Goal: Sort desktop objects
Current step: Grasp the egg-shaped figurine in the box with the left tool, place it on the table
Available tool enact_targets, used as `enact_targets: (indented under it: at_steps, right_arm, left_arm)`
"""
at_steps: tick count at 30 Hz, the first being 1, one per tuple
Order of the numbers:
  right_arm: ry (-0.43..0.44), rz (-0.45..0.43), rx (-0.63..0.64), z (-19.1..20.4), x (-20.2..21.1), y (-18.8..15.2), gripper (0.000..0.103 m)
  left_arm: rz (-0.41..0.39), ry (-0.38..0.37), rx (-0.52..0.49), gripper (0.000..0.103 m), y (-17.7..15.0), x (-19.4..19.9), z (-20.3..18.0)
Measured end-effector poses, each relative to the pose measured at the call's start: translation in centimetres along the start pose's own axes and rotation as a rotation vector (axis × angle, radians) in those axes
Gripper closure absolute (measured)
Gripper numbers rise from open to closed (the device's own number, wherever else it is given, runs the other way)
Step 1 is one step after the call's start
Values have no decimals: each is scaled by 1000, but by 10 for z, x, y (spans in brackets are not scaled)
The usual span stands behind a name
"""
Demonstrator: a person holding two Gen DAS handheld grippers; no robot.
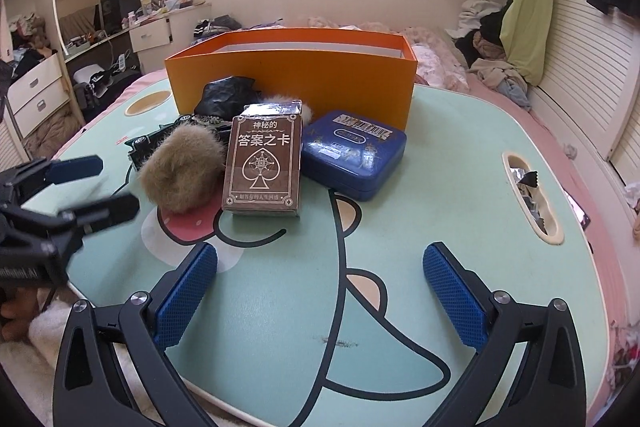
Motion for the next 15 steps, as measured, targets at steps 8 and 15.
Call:
enact_targets:
  at_steps: [8,15]
  right_arm:
    - [-7,-5,-8,3,2,-3,1]
    - [-12,-11,-18,0,2,-3,1]
  left_arm:
    - [66,-222,3,40,136,-27,-36]
    - [432,-190,-67,40,173,-161,-80]
Point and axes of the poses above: each gripper's, at about its wrist camera, not at the fingertips, and x roughly against the way its jaws point, z to its left, y to its top, the point moved 8 cm from there along -x, roughly the way its jaws point, and after that the axes turned 9 degrees about -x, right-handed, at the moved point
